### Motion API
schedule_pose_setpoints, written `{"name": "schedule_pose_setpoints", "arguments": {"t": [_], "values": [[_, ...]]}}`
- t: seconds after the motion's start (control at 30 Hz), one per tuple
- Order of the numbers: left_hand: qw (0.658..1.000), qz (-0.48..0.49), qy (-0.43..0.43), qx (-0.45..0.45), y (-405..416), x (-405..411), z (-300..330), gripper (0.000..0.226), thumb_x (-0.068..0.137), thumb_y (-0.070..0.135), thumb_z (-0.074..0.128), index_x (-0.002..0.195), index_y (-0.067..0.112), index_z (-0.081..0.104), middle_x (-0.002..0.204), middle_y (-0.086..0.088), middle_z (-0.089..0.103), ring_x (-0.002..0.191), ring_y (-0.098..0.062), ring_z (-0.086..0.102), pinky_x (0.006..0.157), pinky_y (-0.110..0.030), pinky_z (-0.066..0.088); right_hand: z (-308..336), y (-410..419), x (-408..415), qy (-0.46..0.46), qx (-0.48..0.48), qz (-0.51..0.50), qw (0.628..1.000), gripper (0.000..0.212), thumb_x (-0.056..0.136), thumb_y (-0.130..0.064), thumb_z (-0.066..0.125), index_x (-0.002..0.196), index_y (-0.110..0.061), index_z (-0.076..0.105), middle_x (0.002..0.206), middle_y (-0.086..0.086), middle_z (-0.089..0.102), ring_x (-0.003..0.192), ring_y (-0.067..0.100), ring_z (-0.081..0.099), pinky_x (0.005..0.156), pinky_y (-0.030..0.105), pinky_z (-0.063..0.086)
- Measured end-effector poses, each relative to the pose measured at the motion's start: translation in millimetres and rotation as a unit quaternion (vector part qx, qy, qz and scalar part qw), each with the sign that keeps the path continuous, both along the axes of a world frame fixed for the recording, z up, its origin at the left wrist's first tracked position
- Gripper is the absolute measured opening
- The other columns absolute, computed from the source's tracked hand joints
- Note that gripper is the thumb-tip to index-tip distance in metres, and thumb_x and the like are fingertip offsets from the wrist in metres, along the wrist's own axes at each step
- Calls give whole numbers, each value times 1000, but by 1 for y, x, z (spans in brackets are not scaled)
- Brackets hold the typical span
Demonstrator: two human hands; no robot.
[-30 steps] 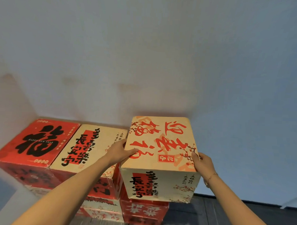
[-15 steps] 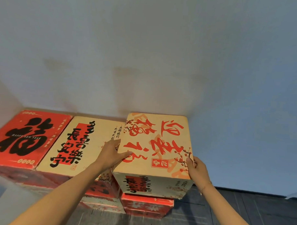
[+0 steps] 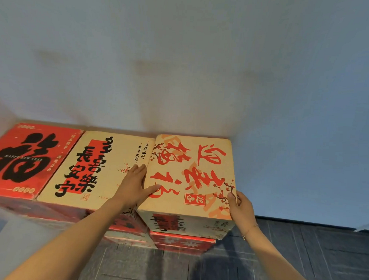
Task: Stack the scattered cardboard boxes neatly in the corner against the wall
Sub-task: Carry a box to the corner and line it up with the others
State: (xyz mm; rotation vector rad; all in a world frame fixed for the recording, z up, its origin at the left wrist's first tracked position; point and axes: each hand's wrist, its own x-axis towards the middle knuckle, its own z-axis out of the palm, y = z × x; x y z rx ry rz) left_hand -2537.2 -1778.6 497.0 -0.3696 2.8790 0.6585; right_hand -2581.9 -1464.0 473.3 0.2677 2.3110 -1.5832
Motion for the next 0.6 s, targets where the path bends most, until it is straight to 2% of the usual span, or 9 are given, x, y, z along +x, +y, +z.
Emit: {"name": "schedule_pose_setpoints", "arguments": {"t": [0.1,0.27,0.4,0.47,0.53,0.6], "values": [[1000,-13,-9,-26,-4,4,-12,126,53,99,10,151,21,22,158,-3,20,147,-25,10,119,-38,11,-10,1,5,-8,-5,1,1000,29,98,-28,43,119,-10,53,109,6,67,90,14,66,56,13,50],[996,-19,-18,-81,1,6,-18,134,51,96,-8,152,10,12,160,-5,10,147,-23,9,120,-37,11,-21,-2,10,-8,-13,-13,1000,25,97,-28,44,114,-13,54,107,5,68,90,15,68,62,19,52],[995,-19,-4,-98,4,9,-21,121,65,90,-5,152,7,11,159,-7,9,147,-24,11,120,-37,11,-22,-4,7,0,-9,-9,1000,26,97,-27,43,114,-11,53,107,6,67,90,17,67,61,18,51],[995,-17,7,-102,5,11,-25,101,81,80,13,152,8,10,160,-7,8,147,-22,11,120,-36,11,-21,-5,6,1,-5,-7,1000,26,98,-27,43,115,-10,53,106,6,67,86,14,66,58,15,49],[994,-19,10,-103,7,11,-26,91,87,68,30,152,8,9,160,-6,7,147,-21,10,120,-35,11,-21,-5,7,1,-4,-7,1000,24,98,-26,42,113,-11,53,103,5,66,81,8,65,53,12,47],[994,-21,8,-106,6,12,-25,89,88,67,31,152,9,10,160,-6,7,147,-21,10,120,-35,10,-21,-4,8,-1,-6,-9,1000,21,98,-26,43,111,-12,52,102,4,65,77,4,62,47,8,46]]}}
